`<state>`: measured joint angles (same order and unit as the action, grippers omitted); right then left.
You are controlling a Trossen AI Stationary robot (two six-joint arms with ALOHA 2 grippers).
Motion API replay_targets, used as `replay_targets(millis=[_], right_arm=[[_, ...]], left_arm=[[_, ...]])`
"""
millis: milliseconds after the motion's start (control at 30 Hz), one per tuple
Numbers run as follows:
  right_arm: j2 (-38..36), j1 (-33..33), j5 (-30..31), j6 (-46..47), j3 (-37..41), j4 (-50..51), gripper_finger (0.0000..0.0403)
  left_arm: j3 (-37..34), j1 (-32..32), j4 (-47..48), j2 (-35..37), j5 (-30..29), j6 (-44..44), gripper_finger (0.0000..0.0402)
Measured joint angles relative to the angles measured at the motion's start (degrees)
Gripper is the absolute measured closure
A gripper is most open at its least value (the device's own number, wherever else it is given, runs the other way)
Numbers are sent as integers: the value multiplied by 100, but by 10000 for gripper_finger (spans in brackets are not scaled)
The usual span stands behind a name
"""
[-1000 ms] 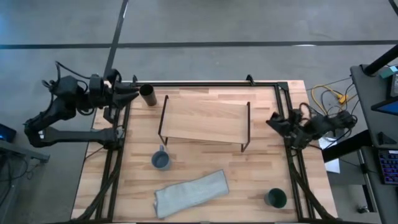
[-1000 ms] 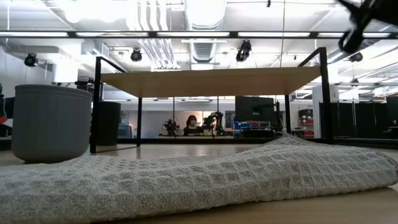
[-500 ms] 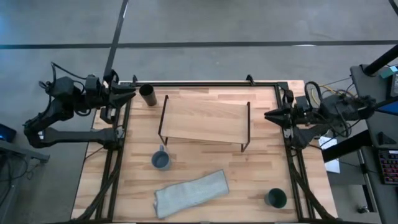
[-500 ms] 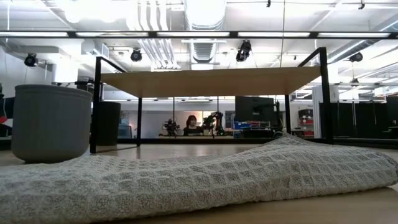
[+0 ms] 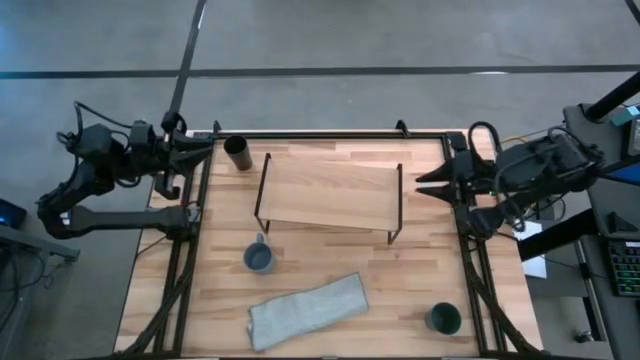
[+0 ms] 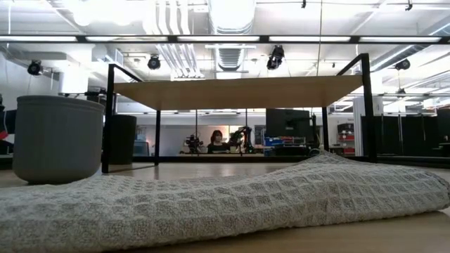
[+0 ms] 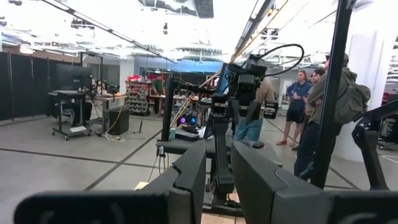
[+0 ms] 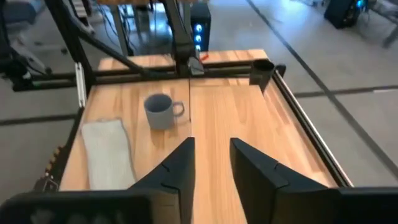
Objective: Stack small to large cups/mugs on shelf
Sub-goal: Put the gray mug on the shelf
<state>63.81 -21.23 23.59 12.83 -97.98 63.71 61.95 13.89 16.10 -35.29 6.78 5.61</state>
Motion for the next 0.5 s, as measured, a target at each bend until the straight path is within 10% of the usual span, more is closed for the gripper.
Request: replay_targets(millis=[500], right_arm=[[1216, 0, 0, 793, -910, 1420, 255]], left_arm=[[59, -2, 1902, -21, -2, 782, 338]])
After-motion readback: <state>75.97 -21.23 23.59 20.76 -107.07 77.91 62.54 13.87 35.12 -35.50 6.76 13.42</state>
